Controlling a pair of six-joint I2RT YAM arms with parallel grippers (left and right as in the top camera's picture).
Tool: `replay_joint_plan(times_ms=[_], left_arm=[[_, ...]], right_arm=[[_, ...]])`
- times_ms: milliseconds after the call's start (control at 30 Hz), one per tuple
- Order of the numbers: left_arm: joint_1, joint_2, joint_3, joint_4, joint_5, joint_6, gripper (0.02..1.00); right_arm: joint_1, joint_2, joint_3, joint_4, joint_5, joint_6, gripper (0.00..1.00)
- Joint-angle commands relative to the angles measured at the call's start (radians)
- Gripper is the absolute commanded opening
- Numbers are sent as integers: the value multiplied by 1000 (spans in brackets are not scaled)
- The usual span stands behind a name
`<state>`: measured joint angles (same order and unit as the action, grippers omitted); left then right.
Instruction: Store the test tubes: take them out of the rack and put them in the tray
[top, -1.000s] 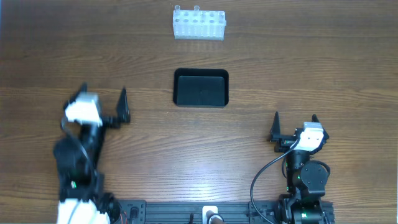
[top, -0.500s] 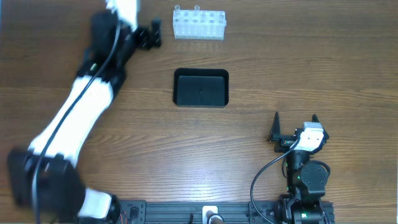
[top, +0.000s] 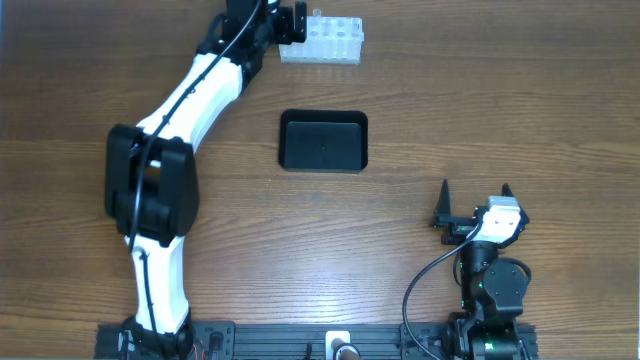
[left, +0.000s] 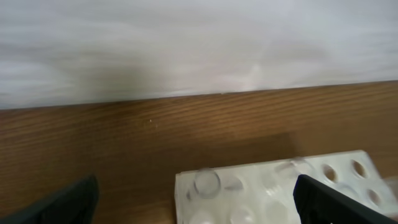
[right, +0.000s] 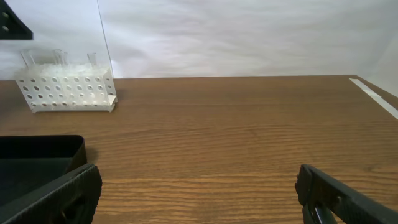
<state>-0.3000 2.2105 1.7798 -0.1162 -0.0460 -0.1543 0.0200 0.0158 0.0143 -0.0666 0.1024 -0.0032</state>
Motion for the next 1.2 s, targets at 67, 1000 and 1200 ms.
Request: replay_joint_plan(times_ms=[67,1000,1200], left_arm=[[1,68,68,10,-50,-15,998],[-24,127,68,38,-80,-11,763],[-24,127,68,46,-80,-11,614]], right_arm=[[-8,-6,-9,0,-7,3,993],[-8,-6,-9,0,-7,3,991],[-8,-6,-9,0,-7,3,991]])
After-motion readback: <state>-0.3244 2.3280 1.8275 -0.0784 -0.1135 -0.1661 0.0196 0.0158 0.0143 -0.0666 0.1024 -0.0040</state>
